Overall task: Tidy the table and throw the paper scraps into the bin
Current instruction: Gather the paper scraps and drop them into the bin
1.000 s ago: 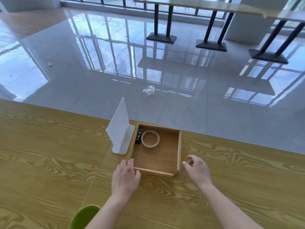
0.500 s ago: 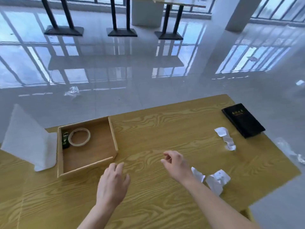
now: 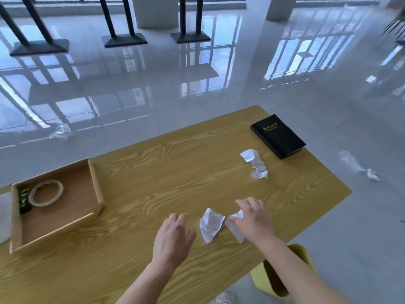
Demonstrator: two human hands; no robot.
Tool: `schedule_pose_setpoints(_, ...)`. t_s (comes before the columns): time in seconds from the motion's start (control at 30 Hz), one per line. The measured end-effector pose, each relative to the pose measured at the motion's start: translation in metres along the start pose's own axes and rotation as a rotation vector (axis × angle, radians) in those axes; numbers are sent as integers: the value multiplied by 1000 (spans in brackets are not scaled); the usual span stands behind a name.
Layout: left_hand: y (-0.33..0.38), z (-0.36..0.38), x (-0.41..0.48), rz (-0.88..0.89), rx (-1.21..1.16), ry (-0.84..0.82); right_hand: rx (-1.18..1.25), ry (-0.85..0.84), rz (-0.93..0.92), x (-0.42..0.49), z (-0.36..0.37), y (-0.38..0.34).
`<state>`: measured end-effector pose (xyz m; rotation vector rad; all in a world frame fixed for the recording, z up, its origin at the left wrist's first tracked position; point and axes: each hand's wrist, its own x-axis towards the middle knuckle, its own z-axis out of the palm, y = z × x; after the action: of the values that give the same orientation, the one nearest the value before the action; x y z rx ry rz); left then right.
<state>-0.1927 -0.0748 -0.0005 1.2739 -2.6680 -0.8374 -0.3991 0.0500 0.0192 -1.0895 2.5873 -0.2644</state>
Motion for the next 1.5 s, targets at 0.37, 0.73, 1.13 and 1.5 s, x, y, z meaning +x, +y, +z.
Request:
schedule_pose_setpoints(0.37,62,62,23,-184,21,-37,-126,-87,-191,12,31,63)
schedule_pose_setpoints(0.73,70,51,29,-155,-200,117,150,55,-39,-4,25,82)
schedule_pose_setpoints(1.13,119,48,32,115,-265,-3,285,280,283,-66,1,107)
schedule_pose_setpoints(1.5,208,100,11,211,-253,-77,256,404,407,-105,-15,202)
